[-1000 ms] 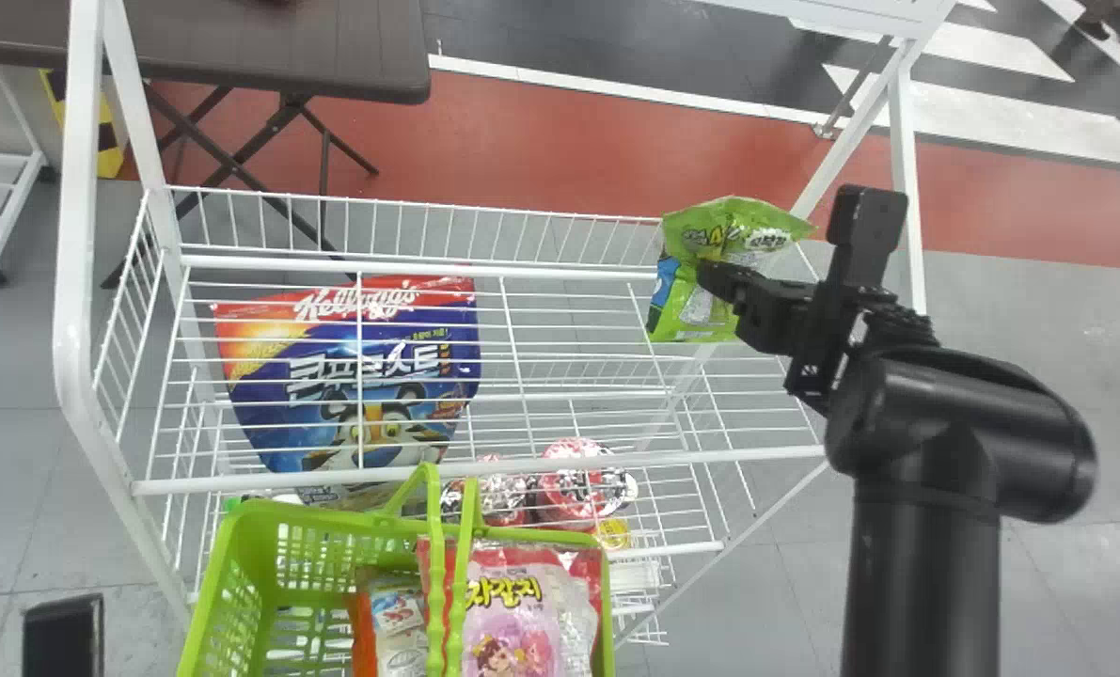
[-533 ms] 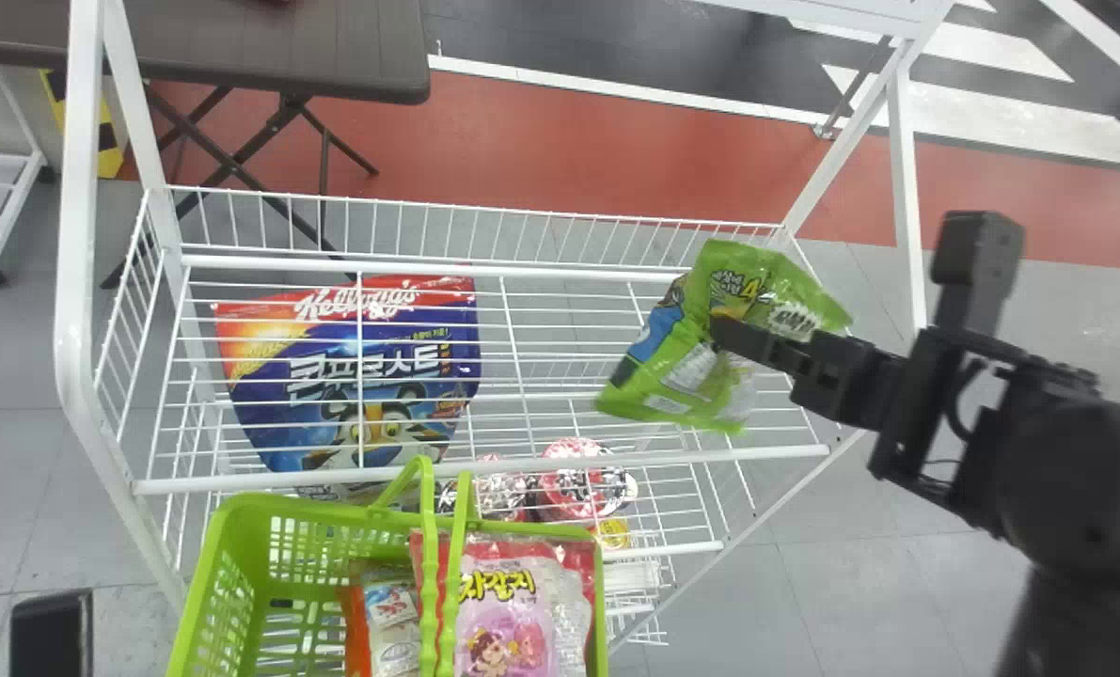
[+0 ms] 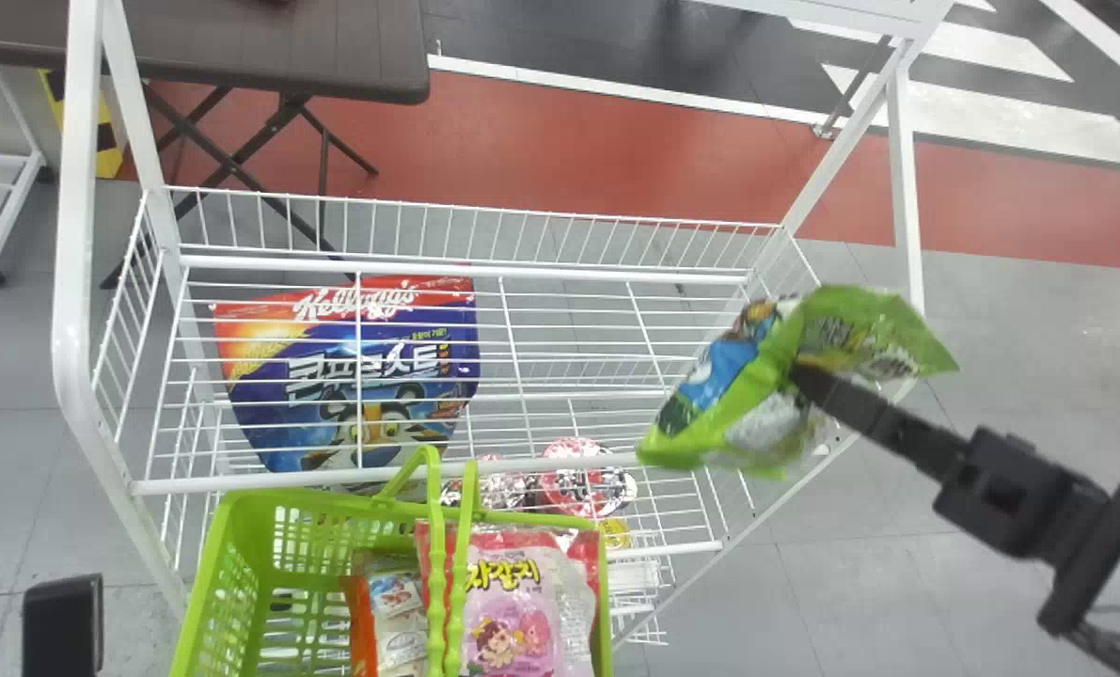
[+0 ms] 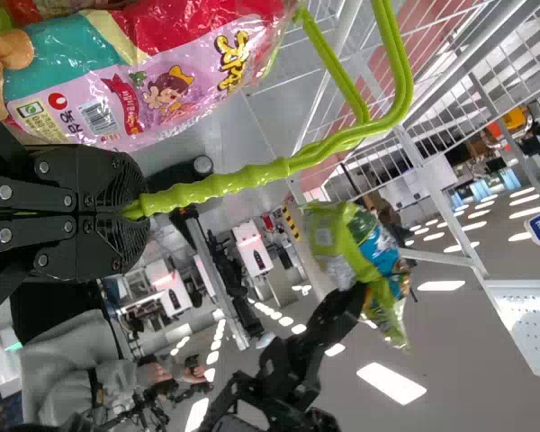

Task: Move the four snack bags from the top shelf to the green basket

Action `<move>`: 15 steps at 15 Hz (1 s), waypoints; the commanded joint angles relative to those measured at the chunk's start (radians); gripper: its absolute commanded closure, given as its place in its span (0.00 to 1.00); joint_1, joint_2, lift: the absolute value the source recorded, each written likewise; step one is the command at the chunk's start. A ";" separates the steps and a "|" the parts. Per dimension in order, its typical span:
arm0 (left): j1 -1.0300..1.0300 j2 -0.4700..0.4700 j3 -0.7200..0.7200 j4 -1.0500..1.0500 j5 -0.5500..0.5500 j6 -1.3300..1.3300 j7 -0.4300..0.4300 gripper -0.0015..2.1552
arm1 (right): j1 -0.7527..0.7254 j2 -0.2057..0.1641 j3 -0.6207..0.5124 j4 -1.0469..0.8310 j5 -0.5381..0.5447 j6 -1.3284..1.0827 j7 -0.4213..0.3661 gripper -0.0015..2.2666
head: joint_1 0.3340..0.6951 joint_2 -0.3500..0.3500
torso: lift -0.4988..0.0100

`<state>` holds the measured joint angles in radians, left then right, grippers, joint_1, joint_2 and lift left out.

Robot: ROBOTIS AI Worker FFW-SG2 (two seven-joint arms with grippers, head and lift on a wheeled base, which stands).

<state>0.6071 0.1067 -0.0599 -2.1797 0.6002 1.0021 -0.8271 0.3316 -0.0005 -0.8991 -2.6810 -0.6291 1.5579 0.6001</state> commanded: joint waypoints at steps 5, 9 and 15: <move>-0.012 -0.002 -0.023 0.000 -0.004 0.000 0.014 0.63 | 0.168 0.001 0.032 0.038 -0.138 0.014 0.041 0.98 | 1.00 0.00 | 0.98; -0.013 -0.001 -0.017 0.000 -0.002 0.000 0.014 0.63 | 0.213 0.001 0.063 0.043 -0.228 0.014 0.040 0.98 | 1.00 0.00 | 0.98; -0.013 -0.002 -0.026 -0.012 -0.002 0.003 0.022 0.63 | 0.280 0.001 0.227 0.194 -0.155 0.014 0.033 0.98 | 1.00 0.00 | 0.98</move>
<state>0.5942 0.1064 -0.0775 -2.1898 0.6009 1.0055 -0.8081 0.6122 0.0000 -0.7219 -2.5348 -0.8119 1.5578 0.6363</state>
